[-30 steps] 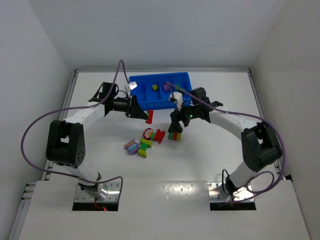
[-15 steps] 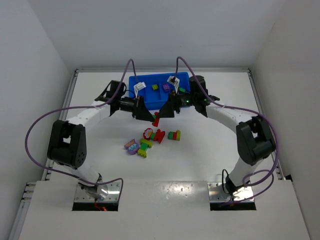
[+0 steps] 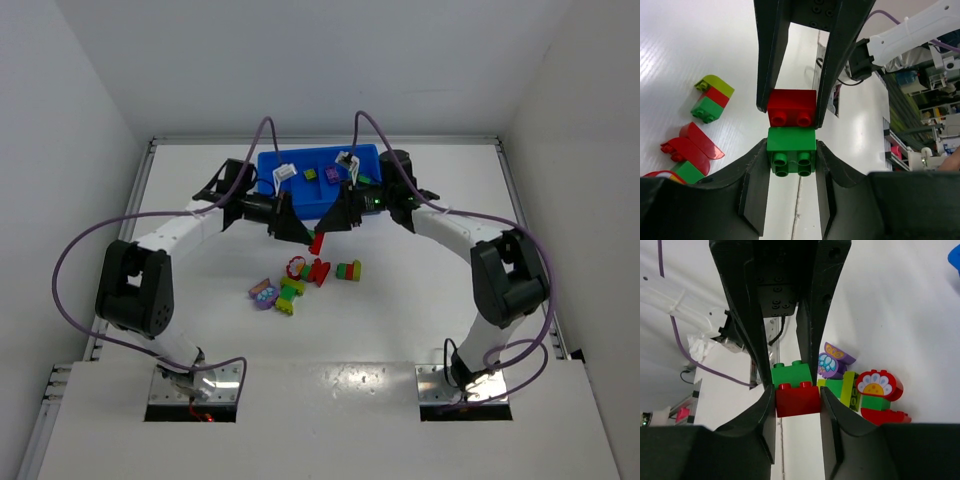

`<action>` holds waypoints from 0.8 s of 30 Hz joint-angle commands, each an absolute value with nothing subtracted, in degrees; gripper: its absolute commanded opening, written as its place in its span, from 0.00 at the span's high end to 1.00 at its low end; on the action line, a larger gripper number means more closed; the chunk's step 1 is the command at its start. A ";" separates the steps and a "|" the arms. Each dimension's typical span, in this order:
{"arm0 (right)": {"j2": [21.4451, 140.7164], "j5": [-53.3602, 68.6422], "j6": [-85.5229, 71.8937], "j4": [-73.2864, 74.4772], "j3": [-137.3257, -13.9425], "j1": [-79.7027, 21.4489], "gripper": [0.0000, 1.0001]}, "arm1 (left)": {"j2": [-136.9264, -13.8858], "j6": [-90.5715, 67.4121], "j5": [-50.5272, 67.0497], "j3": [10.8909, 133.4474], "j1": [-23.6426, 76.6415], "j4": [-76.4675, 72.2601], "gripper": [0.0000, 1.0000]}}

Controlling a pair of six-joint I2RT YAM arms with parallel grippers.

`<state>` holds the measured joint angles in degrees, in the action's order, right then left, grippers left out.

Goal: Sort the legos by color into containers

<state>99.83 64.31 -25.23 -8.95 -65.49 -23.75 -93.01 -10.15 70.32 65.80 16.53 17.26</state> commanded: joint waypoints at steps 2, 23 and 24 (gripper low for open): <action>98.00 67.85 -21.81 -8.01 -65.40 -23.21 1.00 | -91.33 -8.26 65.76 67.85 12.76 15.38 1.00; 73.22 51.77 2.46 25.83 -57.57 -9.68 1.00 | -124.08 -14.50 36.74 110.72 26.19 10.02 0.97; 72.26 51.07 2.98 26.71 -56.96 -9.15 1.00 | -128.63 -14.50 35.87 113.18 26.71 10.02 0.95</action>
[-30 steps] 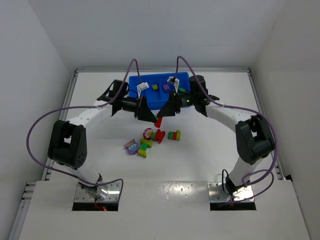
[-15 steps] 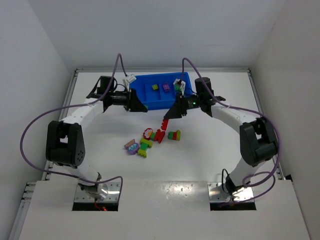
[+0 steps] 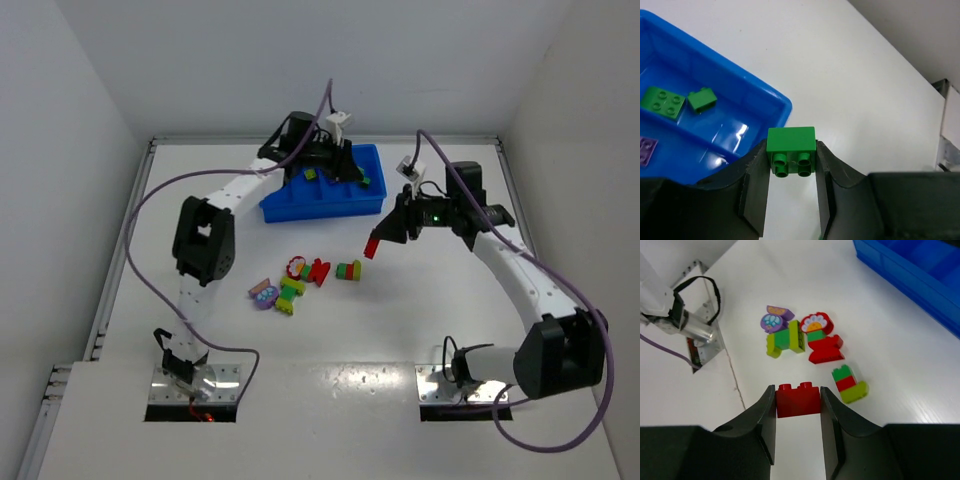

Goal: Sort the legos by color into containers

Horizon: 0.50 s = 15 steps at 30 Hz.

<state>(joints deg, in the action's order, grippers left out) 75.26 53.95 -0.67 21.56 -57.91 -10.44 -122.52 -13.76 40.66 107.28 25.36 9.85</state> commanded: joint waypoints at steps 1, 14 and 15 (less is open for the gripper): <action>70.51 50.28 2.99 27.41 -56.95 -9.14 1.00 | -131.11 -15.11 35.86 118.34 27.50 10.02 0.94; 66.27 47.72 5.44 34.19 -58.18 -5.80 1.00 | -148.18 -12.74 25.32 135.35 29.88 9.40 0.37; 66.79 47.72 5.45 33.23 -58.18 -5.80 1.00 | -147.57 -12.74 25.31 135.35 29.88 8.80 0.34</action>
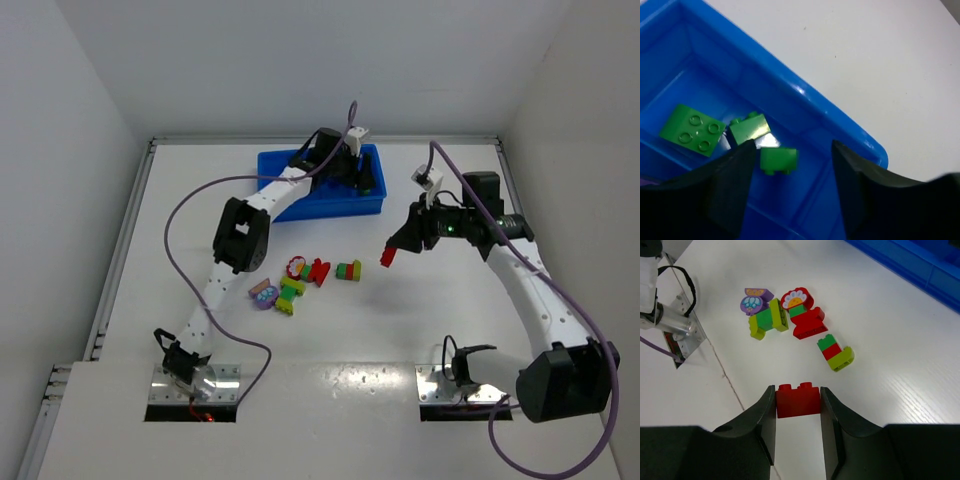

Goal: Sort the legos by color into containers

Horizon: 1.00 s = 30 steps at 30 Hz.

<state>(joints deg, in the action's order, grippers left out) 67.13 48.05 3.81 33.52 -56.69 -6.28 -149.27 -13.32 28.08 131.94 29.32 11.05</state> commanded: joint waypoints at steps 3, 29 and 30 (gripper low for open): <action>68.20 47.72 4.67 30.07 -57.66 -7.11 1.00 | -144.68 -12.91 24.70 135.35 29.19 8.17 0.10; 131.99 27.17 -13.28 -7.75 -113.94 -31.11 1.00 | -75.51 -4.13 16.26 80.09 -8.51 27.95 0.00; 135.40 25.24 -12.40 -6.08 -115.99 -31.90 1.00 | -74.72 -4.13 16.26 79.29 -9.05 28.73 0.00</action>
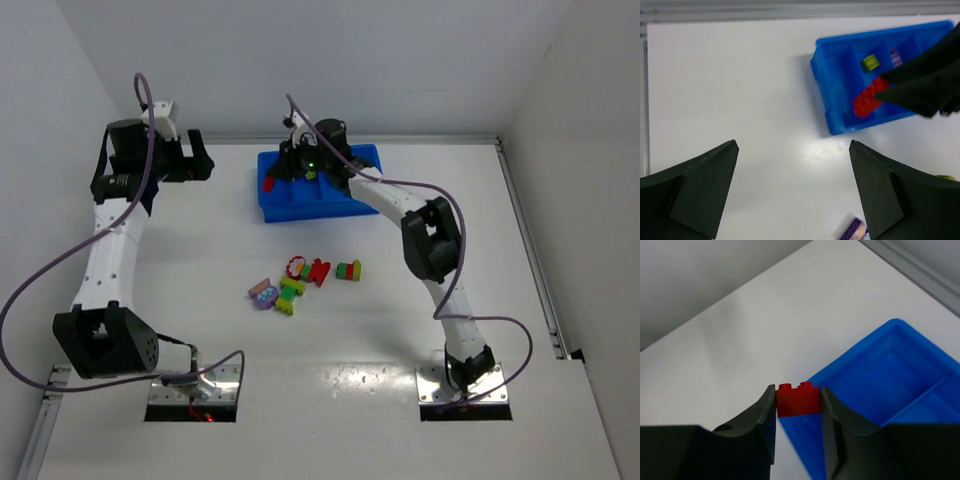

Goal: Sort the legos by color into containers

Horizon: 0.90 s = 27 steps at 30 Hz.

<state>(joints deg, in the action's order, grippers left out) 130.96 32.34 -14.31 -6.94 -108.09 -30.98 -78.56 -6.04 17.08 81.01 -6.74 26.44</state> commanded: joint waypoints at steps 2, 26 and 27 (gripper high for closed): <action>138.24 24.18 -10.04 -4.75 -121.01 -32.51 1.00 | -72.96 -4.13 15.74 78.05 -9.84 29.27 0.00; 105.97 19.69 -3.61 -7.93 -88.20 -30.15 0.23 | -70.58 4.83 41.84 57.58 4.20 23.31 0.07; 103.04 19.17 -2.56 -6.52 -85.98 -29.45 0.23 | -70.58 4.83 40.97 57.05 6.48 22.60 0.07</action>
<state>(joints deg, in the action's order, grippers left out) 116.46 18.59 -5.04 -5.15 -89.95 -32.25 -71.92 2.26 37.93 58.22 1.50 28.16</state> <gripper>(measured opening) 0.775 0.928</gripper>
